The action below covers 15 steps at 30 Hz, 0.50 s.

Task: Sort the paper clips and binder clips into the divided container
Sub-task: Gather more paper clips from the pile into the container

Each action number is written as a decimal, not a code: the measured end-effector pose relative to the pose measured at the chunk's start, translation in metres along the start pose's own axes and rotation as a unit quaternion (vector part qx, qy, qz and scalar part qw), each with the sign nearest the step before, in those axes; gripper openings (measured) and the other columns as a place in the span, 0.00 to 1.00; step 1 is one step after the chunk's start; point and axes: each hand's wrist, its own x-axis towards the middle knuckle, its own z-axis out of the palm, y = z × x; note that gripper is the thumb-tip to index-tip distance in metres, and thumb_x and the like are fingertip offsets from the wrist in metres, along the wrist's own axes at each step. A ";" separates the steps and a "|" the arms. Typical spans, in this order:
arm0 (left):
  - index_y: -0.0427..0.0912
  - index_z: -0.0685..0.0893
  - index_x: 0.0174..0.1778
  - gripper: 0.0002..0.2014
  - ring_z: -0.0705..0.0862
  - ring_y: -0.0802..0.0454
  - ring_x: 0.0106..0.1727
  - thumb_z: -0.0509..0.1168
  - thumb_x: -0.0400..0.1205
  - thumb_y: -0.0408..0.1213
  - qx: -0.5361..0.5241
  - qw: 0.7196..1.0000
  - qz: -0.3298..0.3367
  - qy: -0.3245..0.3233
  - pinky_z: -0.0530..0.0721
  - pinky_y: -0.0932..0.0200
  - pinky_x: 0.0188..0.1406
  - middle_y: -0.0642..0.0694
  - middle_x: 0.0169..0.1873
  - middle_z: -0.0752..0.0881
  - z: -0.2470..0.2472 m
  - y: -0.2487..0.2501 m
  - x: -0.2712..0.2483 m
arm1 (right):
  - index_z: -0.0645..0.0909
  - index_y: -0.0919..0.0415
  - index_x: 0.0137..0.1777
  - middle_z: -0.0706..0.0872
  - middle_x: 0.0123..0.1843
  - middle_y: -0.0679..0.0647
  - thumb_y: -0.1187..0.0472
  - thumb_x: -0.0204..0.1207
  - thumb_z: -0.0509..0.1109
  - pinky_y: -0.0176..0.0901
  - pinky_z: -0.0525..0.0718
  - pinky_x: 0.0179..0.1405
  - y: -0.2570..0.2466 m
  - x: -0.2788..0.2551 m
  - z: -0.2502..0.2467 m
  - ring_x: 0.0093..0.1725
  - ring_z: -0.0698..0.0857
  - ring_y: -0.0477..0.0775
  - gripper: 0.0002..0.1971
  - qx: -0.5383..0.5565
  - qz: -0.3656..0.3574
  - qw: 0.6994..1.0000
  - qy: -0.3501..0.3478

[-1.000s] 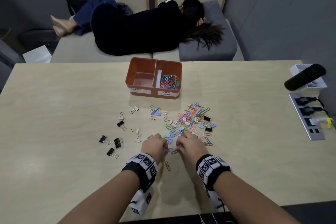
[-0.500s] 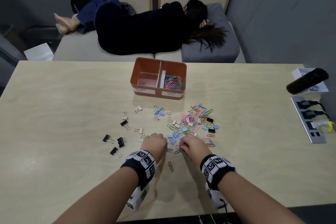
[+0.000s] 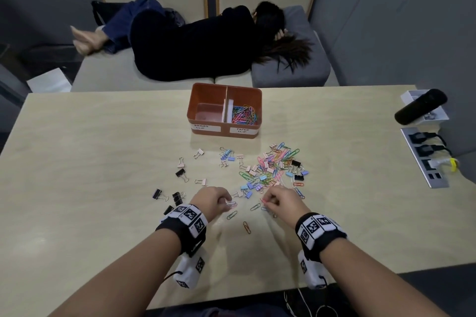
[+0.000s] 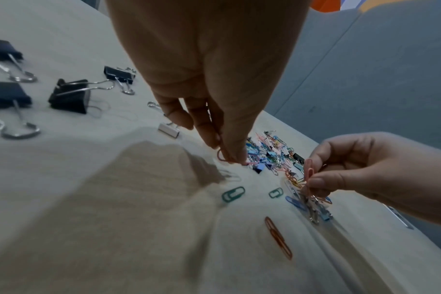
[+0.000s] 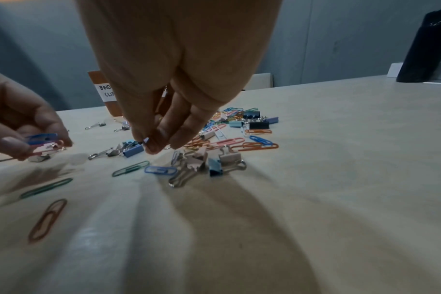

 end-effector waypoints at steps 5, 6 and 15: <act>0.44 0.81 0.53 0.10 0.86 0.54 0.41 0.70 0.77 0.35 -0.021 1.000 -0.012 -0.014 0.81 0.62 0.46 0.51 0.35 0.88 0.013 -0.003 -0.007 | 0.84 0.55 0.42 0.83 0.42 0.47 0.64 0.75 0.71 0.27 0.74 0.40 0.001 -0.008 0.010 0.41 0.80 0.47 0.03 -0.010 -0.008 0.999 -0.042; 0.45 0.81 0.54 0.11 0.85 0.55 0.39 0.70 0.77 0.37 -0.020 1.000 -0.016 -0.016 0.81 0.62 0.44 0.53 0.33 0.87 0.016 -0.003 -0.007 | 0.85 0.56 0.43 0.83 0.42 0.47 0.64 0.74 0.71 0.26 0.73 0.39 0.000 -0.008 0.011 0.41 0.80 0.46 0.03 -0.017 -0.012 0.999 -0.050; 0.48 0.80 0.54 0.09 0.83 0.49 0.54 0.67 0.79 0.42 0.070 0.996 -0.052 -0.012 0.82 0.53 0.56 0.50 0.48 0.88 0.032 0.001 -0.001 | 0.85 0.52 0.45 0.86 0.44 0.46 0.58 0.74 0.70 0.39 0.81 0.45 0.006 -0.013 0.009 0.43 0.83 0.47 0.03 -0.048 -0.004 0.999 -0.025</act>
